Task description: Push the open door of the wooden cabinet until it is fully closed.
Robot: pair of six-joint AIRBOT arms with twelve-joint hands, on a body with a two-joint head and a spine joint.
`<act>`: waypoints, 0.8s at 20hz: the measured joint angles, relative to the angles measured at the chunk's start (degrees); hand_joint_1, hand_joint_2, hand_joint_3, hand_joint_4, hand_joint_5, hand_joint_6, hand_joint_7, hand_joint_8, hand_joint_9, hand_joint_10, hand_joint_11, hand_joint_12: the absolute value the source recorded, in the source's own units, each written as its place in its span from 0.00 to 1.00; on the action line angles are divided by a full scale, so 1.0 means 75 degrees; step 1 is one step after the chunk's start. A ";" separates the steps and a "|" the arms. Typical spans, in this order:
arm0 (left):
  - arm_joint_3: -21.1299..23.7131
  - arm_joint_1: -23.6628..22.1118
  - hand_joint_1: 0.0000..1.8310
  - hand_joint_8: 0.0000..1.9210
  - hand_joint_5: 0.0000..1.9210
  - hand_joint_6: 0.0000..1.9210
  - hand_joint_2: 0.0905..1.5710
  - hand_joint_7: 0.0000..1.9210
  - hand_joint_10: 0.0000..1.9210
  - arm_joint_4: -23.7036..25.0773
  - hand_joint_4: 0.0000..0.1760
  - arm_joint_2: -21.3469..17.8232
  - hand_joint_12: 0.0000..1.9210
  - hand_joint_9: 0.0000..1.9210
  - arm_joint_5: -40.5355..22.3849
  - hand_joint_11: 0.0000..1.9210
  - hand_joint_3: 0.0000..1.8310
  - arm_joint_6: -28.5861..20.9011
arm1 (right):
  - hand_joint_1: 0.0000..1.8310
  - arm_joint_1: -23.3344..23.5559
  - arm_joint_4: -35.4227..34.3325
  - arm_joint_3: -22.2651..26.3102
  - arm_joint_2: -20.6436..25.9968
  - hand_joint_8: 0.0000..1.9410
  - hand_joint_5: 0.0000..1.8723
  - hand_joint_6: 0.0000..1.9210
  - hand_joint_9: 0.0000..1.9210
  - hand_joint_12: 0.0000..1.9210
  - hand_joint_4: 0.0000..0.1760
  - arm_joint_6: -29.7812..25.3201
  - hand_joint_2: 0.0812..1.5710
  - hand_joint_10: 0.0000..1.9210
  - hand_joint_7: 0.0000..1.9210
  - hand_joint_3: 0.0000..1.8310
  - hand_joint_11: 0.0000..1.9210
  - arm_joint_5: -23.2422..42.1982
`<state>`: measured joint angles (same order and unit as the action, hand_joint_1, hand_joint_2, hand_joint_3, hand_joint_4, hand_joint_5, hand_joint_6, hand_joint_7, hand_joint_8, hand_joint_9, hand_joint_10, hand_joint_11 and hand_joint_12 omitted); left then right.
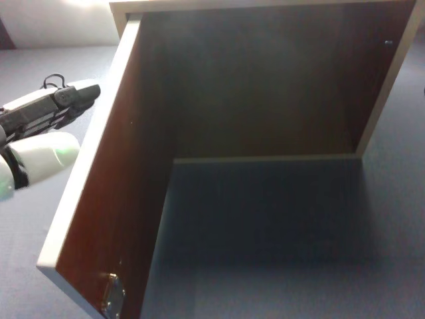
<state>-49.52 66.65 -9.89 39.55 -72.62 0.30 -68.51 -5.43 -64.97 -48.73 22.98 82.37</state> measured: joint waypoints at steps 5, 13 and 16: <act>0.0000 0.0000 0.10 0.00 0.07 0.00 0.91 0.08 0.00 -0.0003 0.00 0.0000 0.01 0.08 0.0009 0.05 0.00 0.0003 | 0.34 0.0000 -0.0012 0.0000 -0.0009 0.00 0.26 0.00 0.21 0.42 0.00 -0.0003 0.85 0.00 0.24 0.00 0.01 0.0003; 0.0041 -0.0119 0.05 0.01 0.10 0.00 0.93 0.13 0.01 0.0694 0.22 0.0000 0.01 0.11 -0.0064 0.08 0.00 0.0003 | 0.31 0.0000 -0.0009 0.0000 -0.0009 0.00 0.25 0.00 0.20 0.44 0.00 -0.0020 0.85 0.00 0.23 0.00 0.00 0.0000; 0.0082 -0.0224 0.07 0.00 0.11 0.00 0.94 0.14 0.00 0.0898 0.19 0.0000 0.01 0.12 0.0017 0.10 0.00 0.0006 | 0.28 0.0000 -0.0009 0.0000 -0.0015 0.00 0.26 0.00 0.20 0.43 0.00 -0.0023 0.85 0.00 0.23 0.00 0.00 0.0006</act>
<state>-48.90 64.97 -3.16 39.55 -72.49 0.34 -68.51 -5.50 -64.97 -48.84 22.81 82.41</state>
